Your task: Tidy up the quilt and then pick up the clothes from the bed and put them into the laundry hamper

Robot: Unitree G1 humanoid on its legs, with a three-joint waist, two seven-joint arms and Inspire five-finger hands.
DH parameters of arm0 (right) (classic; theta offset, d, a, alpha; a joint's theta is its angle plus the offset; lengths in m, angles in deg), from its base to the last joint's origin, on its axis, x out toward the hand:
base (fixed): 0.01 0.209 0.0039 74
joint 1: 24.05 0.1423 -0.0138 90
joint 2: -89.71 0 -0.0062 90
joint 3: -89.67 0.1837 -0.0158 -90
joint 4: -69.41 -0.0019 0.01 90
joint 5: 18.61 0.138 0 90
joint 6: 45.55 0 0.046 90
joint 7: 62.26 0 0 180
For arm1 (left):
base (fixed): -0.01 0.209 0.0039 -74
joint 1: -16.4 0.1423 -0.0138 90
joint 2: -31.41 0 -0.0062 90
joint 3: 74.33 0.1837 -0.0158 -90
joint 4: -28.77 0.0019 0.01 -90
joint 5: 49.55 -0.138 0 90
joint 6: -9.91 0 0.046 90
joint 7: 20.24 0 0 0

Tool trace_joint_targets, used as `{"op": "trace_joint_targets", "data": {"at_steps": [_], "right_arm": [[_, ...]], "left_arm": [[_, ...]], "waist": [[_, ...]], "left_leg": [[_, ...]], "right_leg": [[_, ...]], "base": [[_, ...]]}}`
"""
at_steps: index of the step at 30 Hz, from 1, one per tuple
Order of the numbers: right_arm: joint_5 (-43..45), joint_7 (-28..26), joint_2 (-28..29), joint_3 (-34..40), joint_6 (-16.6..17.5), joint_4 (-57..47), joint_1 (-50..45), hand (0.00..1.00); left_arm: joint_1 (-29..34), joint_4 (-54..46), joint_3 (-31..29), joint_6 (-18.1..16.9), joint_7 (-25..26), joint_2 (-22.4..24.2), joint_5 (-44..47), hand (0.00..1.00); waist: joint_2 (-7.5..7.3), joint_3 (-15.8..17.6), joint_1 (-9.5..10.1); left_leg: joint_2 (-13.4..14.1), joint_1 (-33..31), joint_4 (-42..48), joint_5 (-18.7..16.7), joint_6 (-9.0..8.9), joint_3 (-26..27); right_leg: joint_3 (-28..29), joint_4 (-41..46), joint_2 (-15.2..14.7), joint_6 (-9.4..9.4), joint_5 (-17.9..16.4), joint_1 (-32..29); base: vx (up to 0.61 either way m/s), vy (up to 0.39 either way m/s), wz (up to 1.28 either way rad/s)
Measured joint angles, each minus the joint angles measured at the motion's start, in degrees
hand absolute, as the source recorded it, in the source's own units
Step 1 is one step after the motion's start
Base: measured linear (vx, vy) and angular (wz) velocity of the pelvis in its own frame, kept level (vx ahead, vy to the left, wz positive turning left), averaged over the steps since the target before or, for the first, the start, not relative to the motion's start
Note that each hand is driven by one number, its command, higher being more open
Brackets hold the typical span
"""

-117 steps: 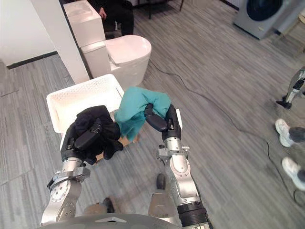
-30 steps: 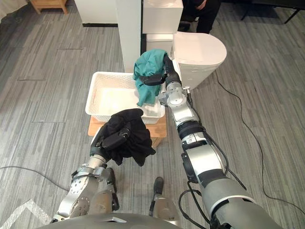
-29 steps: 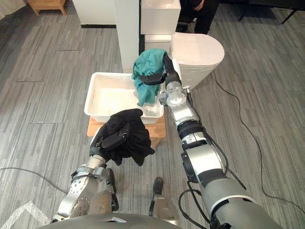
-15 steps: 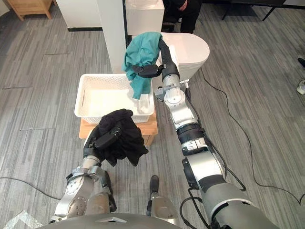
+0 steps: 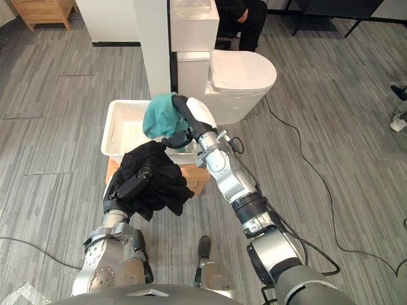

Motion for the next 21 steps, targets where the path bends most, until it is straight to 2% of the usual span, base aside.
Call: {"op": "trace_joint_targets", "data": {"at_steps": [3, 5, 6, 9, 16, 21], "right_arm": [[-5.22, -0.04, -0.01, -0.32, 0.35, 0.27, 0.02, 1.0], [-6.77, -0.02, -0.01, -0.72, 1.03, 0.96, 0.04, 1.0], [-7.54, -0.02, -0.01, -1.64, 1.19, 2.4, 0.2, 1.0], [-7.54, -0.04, -0.01, -1.91, 1.17, 3.91, 0.49, 1.0], [-7.42, 0.07, 0.0, -1.63, 1.09, 3.89, 3.32, 1.0], [-7.35, 0.23, -1.27, 2.24, 0.91, 0.65, 3.84, 1.0]], "left_arm": [[-0.02, -0.01, 0.21, 0.0, 0.0, -0.32, 0.0, 0.0], [-0.02, 0.0, 0.37, 0.0, 0.0, -0.83, 0.0, 0.0], [-0.04, 0.0, 0.52, 0.0, -0.03, -1.56, 0.01, 0.0], [-0.36, 0.0, 0.61, 0.0, -0.03, -2.13, 0.0, 0.0], [-0.33, 0.01, 0.07, 0.0, -0.02, -2.26, -0.03, 0.0], [-0.69, -0.28, -2.8, 0.0, 0.44, -1.09, -2.69, 0.0]], "waist": [[-0.71, -0.3, 0.65], [-1.44, -0.64, 0.68], [-2.44, -1.22, 0.61], [-3.22, -1.69, 0.65], [-3.25, -1.71, 0.47], [-3.26, -1.72, 0.48]], "left_leg": [[0.0, -0.07, 0.0, 0.21, 0.01, 0.16], [0.0, -0.07, 0.0, 0.24, 0.03, 0.23], [-0.02, -0.03, 0.0, 0.26, 0.12, 0.34], [-0.02, 0.1, 0.0, 0.45, 0.39, 0.3], [0.09, 1.24, -0.02, 0.25, -0.08, 0.15], [0.1, 1.09, -0.01, 0.25, 0.01, -0.08]], "right_leg": [[0.06, -0.35, -0.04, 0.35, 0.41, 0.09], [0.06, -0.51, -0.05, 0.19, 0.63, 0.17], [0.07, -0.51, -0.11, 0.15, 0.67, 0.19], [0.13, -0.51, -0.13, 0.12, 0.69, 0.42], [0.03, -0.07, 0.15, -0.24, 0.33, 1.22], [-0.11, 0.26, 0.4, -0.38, -0.17, 1.05]], "base": [[-0.02, -0.002, 0.0], [0.0, 0.0, 0.0], [0.0, 0.0, 0.0], [0.0, -0.003, 0.01], [-0.02, 0.0, 0.0], [-0.07, -0.001, 0.03]]}}
